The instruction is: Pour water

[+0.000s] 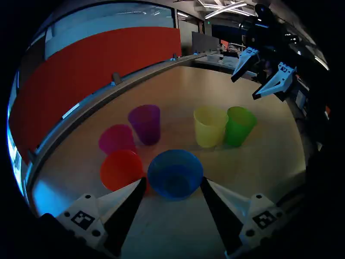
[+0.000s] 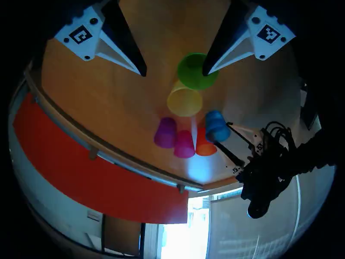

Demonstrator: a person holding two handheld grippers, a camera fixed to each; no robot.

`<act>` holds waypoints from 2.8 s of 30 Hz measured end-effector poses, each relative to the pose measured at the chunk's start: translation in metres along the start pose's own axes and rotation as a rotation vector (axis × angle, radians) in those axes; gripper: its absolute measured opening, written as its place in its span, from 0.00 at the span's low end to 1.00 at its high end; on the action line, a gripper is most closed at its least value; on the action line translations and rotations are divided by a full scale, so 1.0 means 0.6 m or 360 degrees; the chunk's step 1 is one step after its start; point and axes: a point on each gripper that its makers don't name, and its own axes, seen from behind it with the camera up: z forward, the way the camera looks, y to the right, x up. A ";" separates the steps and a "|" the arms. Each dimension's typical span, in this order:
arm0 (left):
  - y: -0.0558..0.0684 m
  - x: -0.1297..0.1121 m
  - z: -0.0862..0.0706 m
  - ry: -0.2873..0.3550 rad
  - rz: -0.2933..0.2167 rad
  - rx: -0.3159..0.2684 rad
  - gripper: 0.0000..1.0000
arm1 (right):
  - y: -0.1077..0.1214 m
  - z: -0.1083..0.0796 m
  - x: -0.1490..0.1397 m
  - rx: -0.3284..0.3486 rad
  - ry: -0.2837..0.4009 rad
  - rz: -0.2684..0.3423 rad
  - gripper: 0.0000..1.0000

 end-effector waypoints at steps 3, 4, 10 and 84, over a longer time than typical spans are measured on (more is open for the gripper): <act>0.001 0.002 0.003 0.0004 0.0002 -0.0007 0.93 | 0.001 0.000 -0.003 0.0001 -0.0002 0.0001 1.00; 0.001 0.003 0.004 0.0006 0.0005 -0.0007 0.92 | 0.001 0.001 -0.003 0.0000 -0.0002 0.0001 1.00; 0.003 0.008 0.013 0.0010 0.0022 -0.0012 0.93 | 0.003 0.001 -0.008 -0.0004 -0.0006 0.0006 1.00; 0.032 0.016 0.026 0.0231 0.0000 0.0022 0.87 | 0.002 0.006 -0.011 -0.0006 0.0018 0.0044 1.00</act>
